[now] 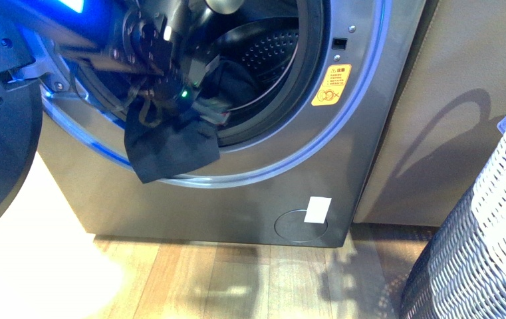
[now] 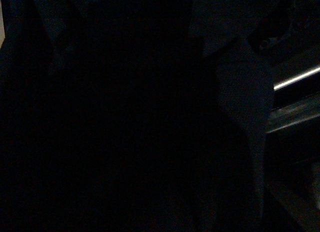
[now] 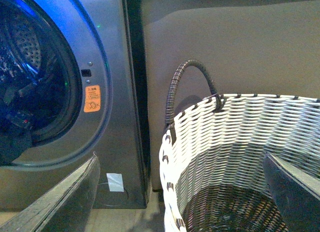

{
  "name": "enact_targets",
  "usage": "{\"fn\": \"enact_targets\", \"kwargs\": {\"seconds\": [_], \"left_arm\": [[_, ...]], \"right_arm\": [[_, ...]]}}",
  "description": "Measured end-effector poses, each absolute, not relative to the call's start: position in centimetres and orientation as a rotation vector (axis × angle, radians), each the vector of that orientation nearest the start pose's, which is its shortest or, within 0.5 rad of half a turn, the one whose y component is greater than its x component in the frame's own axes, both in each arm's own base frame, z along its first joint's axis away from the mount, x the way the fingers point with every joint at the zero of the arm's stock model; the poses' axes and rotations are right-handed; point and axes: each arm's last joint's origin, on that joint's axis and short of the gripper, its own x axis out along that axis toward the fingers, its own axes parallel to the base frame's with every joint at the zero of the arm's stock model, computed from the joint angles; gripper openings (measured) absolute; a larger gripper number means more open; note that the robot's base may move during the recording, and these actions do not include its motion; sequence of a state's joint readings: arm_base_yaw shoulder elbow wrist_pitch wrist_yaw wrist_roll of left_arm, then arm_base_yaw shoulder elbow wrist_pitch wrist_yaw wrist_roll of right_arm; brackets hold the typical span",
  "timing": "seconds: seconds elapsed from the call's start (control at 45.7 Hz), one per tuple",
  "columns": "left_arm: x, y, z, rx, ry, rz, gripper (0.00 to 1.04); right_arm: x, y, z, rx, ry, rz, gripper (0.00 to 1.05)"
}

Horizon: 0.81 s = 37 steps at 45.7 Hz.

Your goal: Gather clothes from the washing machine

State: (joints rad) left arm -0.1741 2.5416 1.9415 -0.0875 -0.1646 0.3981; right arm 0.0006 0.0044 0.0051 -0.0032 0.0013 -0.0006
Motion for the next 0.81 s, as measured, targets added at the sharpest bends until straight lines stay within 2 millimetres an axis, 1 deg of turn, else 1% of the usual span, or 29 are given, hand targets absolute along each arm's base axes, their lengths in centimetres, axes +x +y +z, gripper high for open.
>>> {"fn": "enact_targets", "kwargs": {"seconds": [0.175, 0.197, 0.306, 0.328, 0.416, 0.657, 0.81], "left_arm": [[54.0, -9.0, 10.0, 0.515, 0.658, -0.129, 0.35], [54.0, -9.0, 9.9, 0.515, 0.658, -0.129, 0.33], [53.9, -8.9, 10.0, 0.484, 0.644, -0.115, 0.14], [53.8, -8.8, 10.1, 0.475, 0.642, -0.111, 0.11], [53.7, -8.6, 10.2, 0.445, 0.636, -0.104, 0.07], [53.0, -7.6, 10.7, 0.39, 0.613, -0.093, 0.07], [51.9, -6.6, 11.7, 0.355, 0.592, -0.095, 0.07]], "right_arm": [[9.8, 0.0, 16.5, -0.001, 0.002, -0.001, 0.97], [9.8, 0.0, 16.5, -0.001, 0.002, -0.001, 0.97], [9.8, 0.0, 16.5, -0.001, 0.002, -0.001, 0.97], [9.8, 0.0, 16.5, -0.001, 0.002, -0.001, 0.97], [9.8, 0.0, 16.5, -0.001, 0.002, -0.001, 0.97], [9.8, 0.0, 16.5, -0.001, 0.002, -0.001, 0.97], [9.8, 0.0, 16.5, -0.001, 0.002, -0.001, 0.97]]}}
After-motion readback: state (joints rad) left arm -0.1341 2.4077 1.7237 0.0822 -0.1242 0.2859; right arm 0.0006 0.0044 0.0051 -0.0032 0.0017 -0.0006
